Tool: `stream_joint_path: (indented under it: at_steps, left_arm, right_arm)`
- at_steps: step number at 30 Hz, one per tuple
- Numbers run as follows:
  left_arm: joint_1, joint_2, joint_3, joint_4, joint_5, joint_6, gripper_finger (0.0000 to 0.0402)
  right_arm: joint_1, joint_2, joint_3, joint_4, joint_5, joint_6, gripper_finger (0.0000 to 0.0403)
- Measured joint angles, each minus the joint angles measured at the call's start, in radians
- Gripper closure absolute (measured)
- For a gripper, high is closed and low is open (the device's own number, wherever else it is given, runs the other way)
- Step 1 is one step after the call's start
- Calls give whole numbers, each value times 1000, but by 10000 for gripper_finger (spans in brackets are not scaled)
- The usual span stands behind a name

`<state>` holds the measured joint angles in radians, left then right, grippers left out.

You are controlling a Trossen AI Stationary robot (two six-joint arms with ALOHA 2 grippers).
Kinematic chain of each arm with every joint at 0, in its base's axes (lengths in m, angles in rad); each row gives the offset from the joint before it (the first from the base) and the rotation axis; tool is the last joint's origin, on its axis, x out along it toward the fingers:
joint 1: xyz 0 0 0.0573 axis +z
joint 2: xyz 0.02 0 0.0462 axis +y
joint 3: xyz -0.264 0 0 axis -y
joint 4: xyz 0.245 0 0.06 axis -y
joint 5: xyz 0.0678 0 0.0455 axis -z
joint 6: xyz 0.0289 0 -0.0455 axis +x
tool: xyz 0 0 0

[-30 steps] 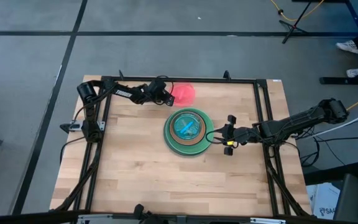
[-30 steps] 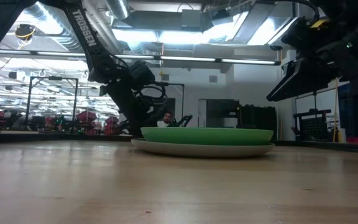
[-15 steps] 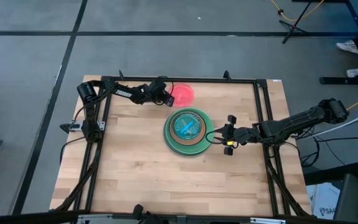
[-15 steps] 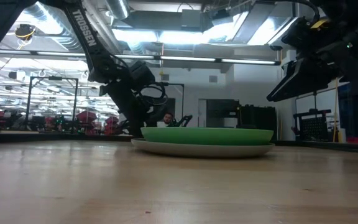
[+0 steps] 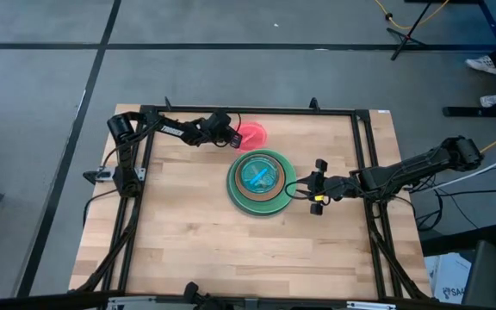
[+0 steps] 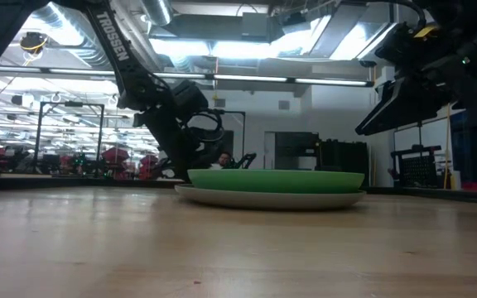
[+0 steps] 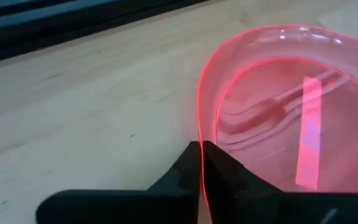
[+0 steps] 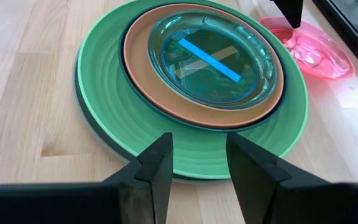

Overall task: Stack plastic plates
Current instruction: Stack the pink plate on top of the blue plate

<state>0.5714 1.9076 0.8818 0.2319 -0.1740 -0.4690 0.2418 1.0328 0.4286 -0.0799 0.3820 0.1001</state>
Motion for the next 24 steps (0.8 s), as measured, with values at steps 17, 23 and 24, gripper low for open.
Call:
stream_joint_path:
  at_steps: [17, 23, 24]
  left_arm:
    - [-4, -3, -2, 51, -47, 28, 399]
    - [0, -5, -2, 63, -45, 64, 399]
    - [0, -9, -2, 65, -44, 68, 400]
  right_arm:
    - [0, 0, 0, 0, 0, 0, 260]
    - [0, 0, 0, 0, 0, 5, 260]
    - [0, 0, 0, 0, 0, 5, 260]
